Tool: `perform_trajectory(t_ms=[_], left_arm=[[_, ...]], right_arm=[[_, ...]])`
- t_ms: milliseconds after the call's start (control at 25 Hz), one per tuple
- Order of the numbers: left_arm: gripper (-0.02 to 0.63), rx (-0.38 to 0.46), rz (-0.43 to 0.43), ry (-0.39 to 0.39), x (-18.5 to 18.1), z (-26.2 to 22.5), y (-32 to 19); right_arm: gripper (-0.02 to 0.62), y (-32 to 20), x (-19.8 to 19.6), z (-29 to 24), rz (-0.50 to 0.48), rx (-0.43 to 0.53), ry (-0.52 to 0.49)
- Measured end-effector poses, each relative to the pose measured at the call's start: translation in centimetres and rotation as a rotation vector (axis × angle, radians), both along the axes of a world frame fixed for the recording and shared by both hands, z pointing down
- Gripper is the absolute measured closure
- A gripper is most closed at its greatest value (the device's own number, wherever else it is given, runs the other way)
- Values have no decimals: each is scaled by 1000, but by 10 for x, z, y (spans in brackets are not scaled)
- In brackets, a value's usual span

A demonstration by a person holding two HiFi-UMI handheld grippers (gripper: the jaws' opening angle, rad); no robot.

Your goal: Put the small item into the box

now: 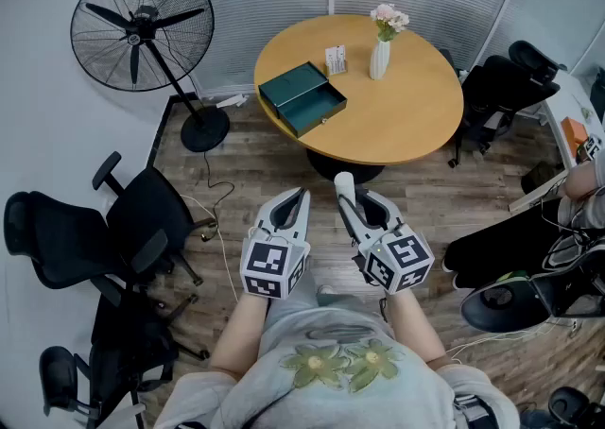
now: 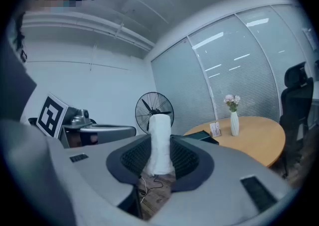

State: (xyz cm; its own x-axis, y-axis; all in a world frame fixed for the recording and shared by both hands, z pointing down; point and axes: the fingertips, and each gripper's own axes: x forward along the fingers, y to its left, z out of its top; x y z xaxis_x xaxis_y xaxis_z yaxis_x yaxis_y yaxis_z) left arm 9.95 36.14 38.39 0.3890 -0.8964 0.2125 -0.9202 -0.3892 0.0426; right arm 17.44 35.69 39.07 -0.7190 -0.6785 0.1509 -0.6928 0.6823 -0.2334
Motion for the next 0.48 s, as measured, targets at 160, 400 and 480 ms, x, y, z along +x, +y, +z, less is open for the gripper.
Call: perform_trajectory(t_ms=[160,400,480], left_arm=[[604,0,1,-13,4,8,-16],[604,-5,7,-22,-5,12,-37],[604,-11,3,-18,-10,15,-48]], right_arm=[[472,-19,5,11,16,-2,-2],[471,-44,-1,12,28,-6,-16],[471,-55,-4,12,27,-2,-20]])
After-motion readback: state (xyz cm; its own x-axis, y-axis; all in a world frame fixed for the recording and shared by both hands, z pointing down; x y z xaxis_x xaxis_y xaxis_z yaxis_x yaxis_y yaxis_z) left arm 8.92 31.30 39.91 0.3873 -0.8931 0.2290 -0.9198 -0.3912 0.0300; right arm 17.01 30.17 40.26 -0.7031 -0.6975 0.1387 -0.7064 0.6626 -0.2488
